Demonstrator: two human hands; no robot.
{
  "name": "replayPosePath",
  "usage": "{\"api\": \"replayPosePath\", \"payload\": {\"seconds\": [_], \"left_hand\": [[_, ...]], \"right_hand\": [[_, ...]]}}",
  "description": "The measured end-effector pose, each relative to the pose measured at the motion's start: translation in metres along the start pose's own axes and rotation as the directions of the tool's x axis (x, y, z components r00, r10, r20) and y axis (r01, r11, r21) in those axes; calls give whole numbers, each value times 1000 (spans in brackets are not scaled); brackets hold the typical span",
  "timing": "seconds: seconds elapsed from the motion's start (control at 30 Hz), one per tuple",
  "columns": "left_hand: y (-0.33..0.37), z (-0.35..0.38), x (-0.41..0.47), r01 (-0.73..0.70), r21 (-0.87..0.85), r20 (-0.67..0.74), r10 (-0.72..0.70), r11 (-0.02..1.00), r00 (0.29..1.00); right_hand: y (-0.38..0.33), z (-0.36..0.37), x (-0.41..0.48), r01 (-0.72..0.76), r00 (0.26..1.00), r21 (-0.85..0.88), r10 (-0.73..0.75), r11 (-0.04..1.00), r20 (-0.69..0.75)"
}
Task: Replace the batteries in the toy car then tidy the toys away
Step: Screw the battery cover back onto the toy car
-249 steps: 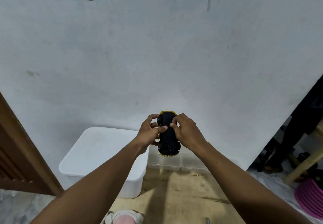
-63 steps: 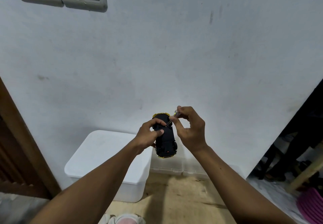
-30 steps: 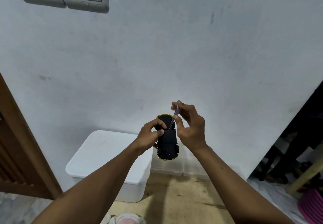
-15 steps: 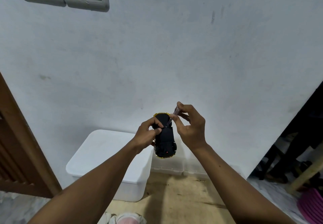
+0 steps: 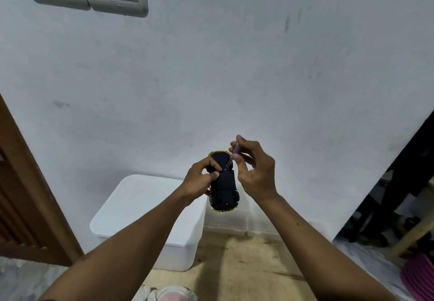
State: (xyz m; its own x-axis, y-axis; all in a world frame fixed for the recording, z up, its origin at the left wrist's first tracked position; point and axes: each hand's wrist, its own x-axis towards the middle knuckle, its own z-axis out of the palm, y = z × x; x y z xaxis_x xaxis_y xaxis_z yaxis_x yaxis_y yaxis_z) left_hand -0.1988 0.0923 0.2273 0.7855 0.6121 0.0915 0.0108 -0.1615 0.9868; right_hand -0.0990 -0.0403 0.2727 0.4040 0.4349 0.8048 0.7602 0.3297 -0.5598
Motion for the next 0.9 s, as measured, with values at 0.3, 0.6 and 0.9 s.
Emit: {"api": "replayPosePath", "payload": {"seconds": [0.3,0.6,0.9], "left_hand": [[-4,-2,-1,17,-4,-8,-17,1000,1000],[-3,-1,1,18,10,-5,-18,1000,1000],[-3,-1,-1,16,6,0,-16,1000,1000]], "right_hand": [[4,-5,-4,-27,1000,8,27,1000,16],[6,-1,-2,15,999,-29,-14,999,43],[8,0,-2,51,998,-87,-47,995,46]]}}
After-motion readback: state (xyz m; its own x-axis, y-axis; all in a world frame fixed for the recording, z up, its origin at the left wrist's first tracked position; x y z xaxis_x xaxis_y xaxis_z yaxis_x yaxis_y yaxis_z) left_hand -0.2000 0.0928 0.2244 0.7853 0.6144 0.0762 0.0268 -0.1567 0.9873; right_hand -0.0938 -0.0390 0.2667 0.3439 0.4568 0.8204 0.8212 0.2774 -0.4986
